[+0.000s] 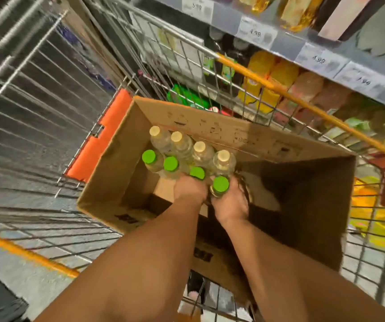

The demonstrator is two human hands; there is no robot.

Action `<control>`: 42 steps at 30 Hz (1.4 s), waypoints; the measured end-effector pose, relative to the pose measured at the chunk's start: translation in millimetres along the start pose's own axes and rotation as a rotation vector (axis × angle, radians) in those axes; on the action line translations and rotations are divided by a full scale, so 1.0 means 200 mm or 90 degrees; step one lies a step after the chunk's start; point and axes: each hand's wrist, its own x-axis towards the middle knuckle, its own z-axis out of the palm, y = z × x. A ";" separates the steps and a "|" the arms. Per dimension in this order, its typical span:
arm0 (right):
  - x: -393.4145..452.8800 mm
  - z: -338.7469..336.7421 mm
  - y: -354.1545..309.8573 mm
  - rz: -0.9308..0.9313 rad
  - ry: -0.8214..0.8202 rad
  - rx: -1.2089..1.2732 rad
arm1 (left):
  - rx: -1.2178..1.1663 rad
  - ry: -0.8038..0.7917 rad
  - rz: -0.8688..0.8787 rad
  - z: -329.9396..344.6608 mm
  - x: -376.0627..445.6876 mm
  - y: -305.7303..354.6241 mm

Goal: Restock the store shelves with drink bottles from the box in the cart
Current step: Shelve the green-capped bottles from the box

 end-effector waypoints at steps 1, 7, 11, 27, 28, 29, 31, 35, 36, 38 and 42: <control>0.01 0.01 0.00 0.001 0.008 -0.003 | -0.033 0.008 -0.030 0.01 0.00 0.00; 0.00 -0.01 0.00 -0.014 0.011 -0.033 | -0.115 0.044 -0.090 0.04 -0.03 -0.01; -0.07 -0.09 0.01 -0.037 -0.005 0.003 | -0.093 0.031 -0.071 -0.03 -0.09 0.00; -0.62 -1.19 -0.34 -0.167 0.104 0.145 | -0.230 0.110 0.199 -0.77 -0.88 0.37; -0.67 -1.29 -0.35 -0.188 0.122 0.162 | -0.237 0.123 0.218 -0.82 -0.95 0.41; -0.73 -1.39 -0.35 -0.203 0.137 0.175 | -0.257 0.124 0.235 -0.87 -1.03 0.46; -0.84 -1.61 -0.35 -0.229 0.147 0.205 | -0.334 0.106 0.275 -0.96 -1.20 0.56; -1.09 -2.05 -0.30 -0.275 0.177 0.241 | -0.446 0.038 0.386 -1.12 -1.58 0.75; -1.15 -2.15 -0.27 -0.289 0.200 0.237 | -0.456 0.028 0.405 -1.14 -1.68 0.81; -1.26 -2.32 -0.21 -0.306 0.236 0.244 | -0.471 0.015 0.439 -1.17 -1.85 0.89; -1.44 -2.59 -0.06 -0.303 0.272 0.275 | -0.506 -0.007 0.481 -1.13 -2.12 1.04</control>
